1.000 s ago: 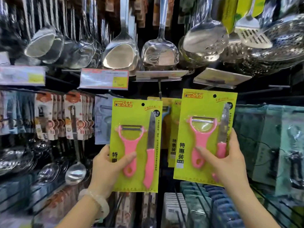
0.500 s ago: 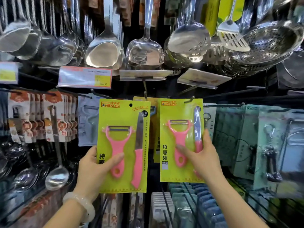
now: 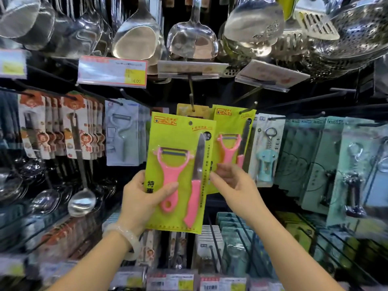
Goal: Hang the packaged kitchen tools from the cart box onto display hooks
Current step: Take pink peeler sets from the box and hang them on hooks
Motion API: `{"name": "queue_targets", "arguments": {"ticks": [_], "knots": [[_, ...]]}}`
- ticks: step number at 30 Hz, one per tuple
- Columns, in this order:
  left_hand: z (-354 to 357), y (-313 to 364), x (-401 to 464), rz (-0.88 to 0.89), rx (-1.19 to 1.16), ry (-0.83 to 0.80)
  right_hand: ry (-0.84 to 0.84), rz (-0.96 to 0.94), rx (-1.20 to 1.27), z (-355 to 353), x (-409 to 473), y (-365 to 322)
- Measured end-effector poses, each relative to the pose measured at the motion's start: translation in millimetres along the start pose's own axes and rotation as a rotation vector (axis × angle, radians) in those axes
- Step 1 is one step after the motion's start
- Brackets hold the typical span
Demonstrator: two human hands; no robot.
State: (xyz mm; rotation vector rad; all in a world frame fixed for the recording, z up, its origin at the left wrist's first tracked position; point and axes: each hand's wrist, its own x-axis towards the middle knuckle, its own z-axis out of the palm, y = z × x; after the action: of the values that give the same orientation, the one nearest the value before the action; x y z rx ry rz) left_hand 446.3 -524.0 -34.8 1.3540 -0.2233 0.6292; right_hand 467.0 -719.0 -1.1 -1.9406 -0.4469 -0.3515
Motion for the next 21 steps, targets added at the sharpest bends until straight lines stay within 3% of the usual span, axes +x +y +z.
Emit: {"name": "queue_targets", "arguments": {"ticks": [5,14,21], "knots": [[31,-9,-9,0.014,0.07,-0.076,0.022,-0.017,0.043,-3,-18,3],[100,4,-15,0.075,0.048,-0.15,0.381,-0.167,0.12,-32,-38,-9],[131,20,-6,0.02,0.022,-0.145,0.41,-0.256,0.033,-61,-12,-14]]}}
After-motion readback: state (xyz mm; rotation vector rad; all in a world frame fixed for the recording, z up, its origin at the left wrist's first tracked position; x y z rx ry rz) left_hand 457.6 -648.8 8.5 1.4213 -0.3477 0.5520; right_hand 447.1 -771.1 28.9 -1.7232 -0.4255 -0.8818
